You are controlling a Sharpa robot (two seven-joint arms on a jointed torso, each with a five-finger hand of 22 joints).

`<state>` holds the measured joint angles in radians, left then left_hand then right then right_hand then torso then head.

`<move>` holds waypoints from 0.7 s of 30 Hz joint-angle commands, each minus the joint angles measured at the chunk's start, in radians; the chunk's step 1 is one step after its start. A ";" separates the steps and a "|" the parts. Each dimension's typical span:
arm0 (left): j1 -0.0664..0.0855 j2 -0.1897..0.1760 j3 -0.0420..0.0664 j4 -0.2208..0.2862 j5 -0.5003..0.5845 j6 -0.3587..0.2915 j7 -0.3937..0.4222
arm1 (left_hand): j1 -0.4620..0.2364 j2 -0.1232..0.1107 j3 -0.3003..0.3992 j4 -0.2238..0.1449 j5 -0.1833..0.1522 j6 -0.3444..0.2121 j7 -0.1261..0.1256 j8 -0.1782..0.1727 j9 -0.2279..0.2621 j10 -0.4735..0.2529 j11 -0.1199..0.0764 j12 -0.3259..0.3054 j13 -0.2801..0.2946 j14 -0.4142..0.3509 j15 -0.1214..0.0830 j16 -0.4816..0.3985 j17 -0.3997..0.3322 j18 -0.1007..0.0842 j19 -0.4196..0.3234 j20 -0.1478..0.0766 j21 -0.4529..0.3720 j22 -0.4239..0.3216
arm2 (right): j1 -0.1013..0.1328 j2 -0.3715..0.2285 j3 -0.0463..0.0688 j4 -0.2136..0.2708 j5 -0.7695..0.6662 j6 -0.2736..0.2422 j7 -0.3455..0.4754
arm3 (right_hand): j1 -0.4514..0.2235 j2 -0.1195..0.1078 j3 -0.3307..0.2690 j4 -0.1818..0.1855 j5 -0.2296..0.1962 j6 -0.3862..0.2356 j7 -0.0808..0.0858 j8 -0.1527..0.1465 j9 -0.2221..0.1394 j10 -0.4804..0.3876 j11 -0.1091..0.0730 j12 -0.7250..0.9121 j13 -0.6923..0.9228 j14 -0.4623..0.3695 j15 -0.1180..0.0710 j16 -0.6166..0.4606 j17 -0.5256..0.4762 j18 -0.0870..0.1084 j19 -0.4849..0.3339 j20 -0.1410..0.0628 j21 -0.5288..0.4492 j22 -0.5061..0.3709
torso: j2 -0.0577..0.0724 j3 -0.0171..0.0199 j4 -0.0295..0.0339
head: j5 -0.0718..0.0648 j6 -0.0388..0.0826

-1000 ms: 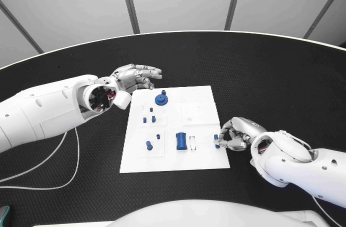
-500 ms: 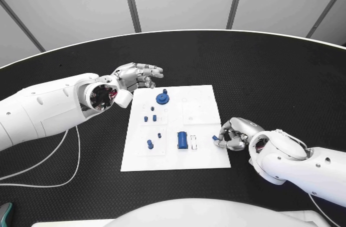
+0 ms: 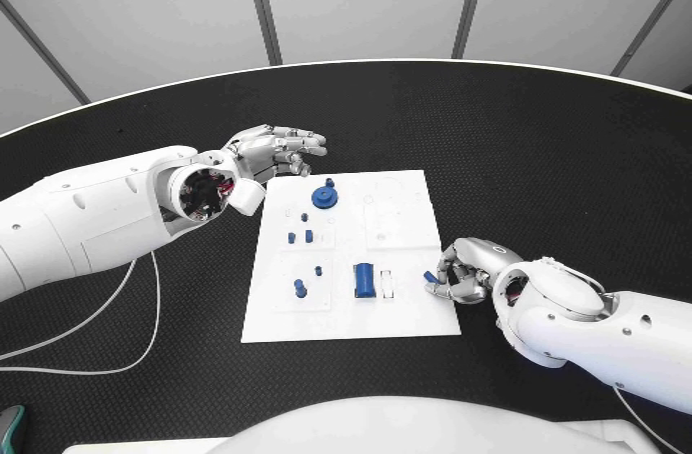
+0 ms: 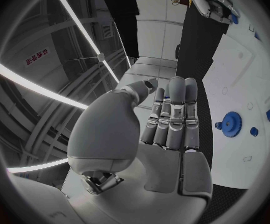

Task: Assemble the parts on the task board

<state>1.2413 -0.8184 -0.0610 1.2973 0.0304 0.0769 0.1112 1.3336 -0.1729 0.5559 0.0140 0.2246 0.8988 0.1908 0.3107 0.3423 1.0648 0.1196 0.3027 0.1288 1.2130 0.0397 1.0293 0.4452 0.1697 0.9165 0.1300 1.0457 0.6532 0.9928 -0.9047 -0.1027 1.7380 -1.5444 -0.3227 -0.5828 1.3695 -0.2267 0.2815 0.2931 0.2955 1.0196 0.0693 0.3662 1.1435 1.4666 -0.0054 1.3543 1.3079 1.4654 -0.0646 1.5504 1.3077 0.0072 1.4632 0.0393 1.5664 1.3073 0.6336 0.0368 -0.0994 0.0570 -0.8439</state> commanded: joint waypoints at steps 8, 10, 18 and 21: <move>0.000 0.003 0.000 -0.003 0.000 0.000 -0.001 | 0.005 0.009 0.000 0.007 0.004 -0.005 0.000 0.003 0.001 -0.007 -0.003 0.005 0.002 -0.006 -0.003 0.005 -0.002 0.015 0.000 0.003 -0.006 -0.001 | 0.000 -0.007 0.000 0.036 -0.023 -0.019 -0.003 | 0.055 0.031 0.184 -0.121 0.112 0.003 0.000 0.021 -0.531 0.014 -0.005 0.003 0.152 0.099 -0.009 0.003 0.236 -0.007 0.108 -0.007 0.004 0.263 | 0.000 0.0005 0.0005 | -0.002 0.002; 0.000 0.005 0.000 -0.004 0.000 0.001 -0.001 | 0.005 0.009 0.000 0.007 0.004 -0.005 0.000 0.003 0.001 -0.007 -0.003 0.005 0.002 -0.006 -0.003 0.005 -0.002 0.015 0.000 0.003 -0.006 -0.001 | 0.000 -0.012 0.000 0.050 -0.024 -0.030 -0.002 | 0.044 0.034 0.210 -0.135 0.126 -0.012 0.005 0.024 -0.519 0.014 0.000 0.001 0.151 0.099 -0.007 0.003 0.236 -0.007 0.108 -0.006 0.004 0.263 | 0.000 0.0006 -0.0002 | -0.003 0.004; 0.000 0.007 0.000 -0.007 0.000 0.001 -0.001 | 0.005 0.009 0.000 0.007 0.004 -0.005 0.000 0.003 0.001 -0.007 -0.003 0.005 0.002 -0.006 -0.003 0.005 -0.002 0.015 0.000 0.003 -0.006 -0.001 | 0.000 -0.020 0.000 0.071 -0.025 -0.041 0.001 | 0.000 0.037 0.308 -0.186 0.126 -0.044 0.021 0.012 -0.507 0.015 0.013 0.000 0.151 0.099 0.004 0.004 0.238 -0.007 0.108 0.003 0.004 0.263 | 0.001 0.0014 0.0011 | -0.004 0.005; 0.000 0.007 0.000 -0.007 0.000 0.000 -0.001 | 0.005 0.009 0.000 0.007 0.004 -0.005 0.000 0.003 0.001 -0.007 -0.003 0.005 0.002 -0.006 -0.003 0.005 -0.002 0.015 0.000 0.003 -0.006 -0.001 | 0.000 -0.021 0.000 0.075 -0.026 -0.041 0.002 | -0.011 0.038 0.328 -0.197 0.125 -0.049 0.024 0.005 -0.510 0.014 0.015 0.000 0.151 0.099 0.006 0.004 0.238 -0.007 0.108 0.004 0.004 0.263 | 0.001 0.0016 0.0010 | -0.004 0.005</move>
<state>1.2413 -0.8112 -0.0610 1.2903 0.0304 0.0773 0.1097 1.3336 -0.1729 0.5559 0.0139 0.2246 0.8989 0.1908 0.3107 0.3421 1.0648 0.1196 0.3026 0.1287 1.2130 0.0397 1.0294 0.4442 0.1697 0.9165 0.1300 1.0457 0.6532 0.9927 -0.9257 -0.1022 1.8120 -1.5700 -0.3638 -0.5811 1.3731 -0.1878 0.4112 0.2861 0.4220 0.9768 0.0941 0.3763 0.6331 1.4680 0.0009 1.3544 1.3077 1.4675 -0.0662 1.5504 1.3075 0.0073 1.4632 0.0393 1.5664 1.3073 0.6344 0.0379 -0.0989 0.0528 -0.8389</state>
